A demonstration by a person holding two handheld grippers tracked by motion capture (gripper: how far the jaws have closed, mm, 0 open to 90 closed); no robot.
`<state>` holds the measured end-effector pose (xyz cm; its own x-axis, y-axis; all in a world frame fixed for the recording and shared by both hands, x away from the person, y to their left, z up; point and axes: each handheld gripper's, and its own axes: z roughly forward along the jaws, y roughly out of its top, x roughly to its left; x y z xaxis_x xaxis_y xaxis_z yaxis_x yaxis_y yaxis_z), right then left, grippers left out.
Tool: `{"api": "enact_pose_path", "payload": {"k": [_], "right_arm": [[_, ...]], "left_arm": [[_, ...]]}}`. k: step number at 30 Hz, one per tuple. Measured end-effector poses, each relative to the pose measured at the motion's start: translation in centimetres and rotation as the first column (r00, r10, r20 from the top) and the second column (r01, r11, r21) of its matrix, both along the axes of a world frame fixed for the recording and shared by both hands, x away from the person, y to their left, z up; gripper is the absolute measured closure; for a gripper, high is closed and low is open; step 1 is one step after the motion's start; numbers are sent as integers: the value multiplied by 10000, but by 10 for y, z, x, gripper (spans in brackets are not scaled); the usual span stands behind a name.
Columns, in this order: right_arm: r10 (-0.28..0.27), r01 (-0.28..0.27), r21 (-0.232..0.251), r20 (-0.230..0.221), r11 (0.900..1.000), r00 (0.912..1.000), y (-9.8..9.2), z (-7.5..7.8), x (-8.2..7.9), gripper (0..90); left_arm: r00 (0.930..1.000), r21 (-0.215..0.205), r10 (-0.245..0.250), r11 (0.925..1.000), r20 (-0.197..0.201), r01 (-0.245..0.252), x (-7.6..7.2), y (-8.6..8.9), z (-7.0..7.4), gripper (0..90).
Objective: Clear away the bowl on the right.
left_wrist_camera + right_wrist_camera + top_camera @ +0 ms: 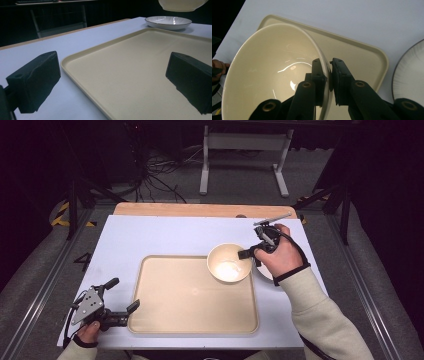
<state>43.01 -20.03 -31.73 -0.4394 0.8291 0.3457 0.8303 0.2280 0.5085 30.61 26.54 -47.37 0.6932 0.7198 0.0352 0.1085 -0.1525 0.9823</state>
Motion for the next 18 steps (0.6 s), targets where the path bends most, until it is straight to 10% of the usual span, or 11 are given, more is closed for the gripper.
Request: {"api": "enact_pose_path", "payload": {"k": [18], "right_arm": [[887,-884,359,-59,9954,9960,50,-5,-1,805]], "left_arm": [[10000,-58,-2,10000,69,2,0,0,0,2]]}}
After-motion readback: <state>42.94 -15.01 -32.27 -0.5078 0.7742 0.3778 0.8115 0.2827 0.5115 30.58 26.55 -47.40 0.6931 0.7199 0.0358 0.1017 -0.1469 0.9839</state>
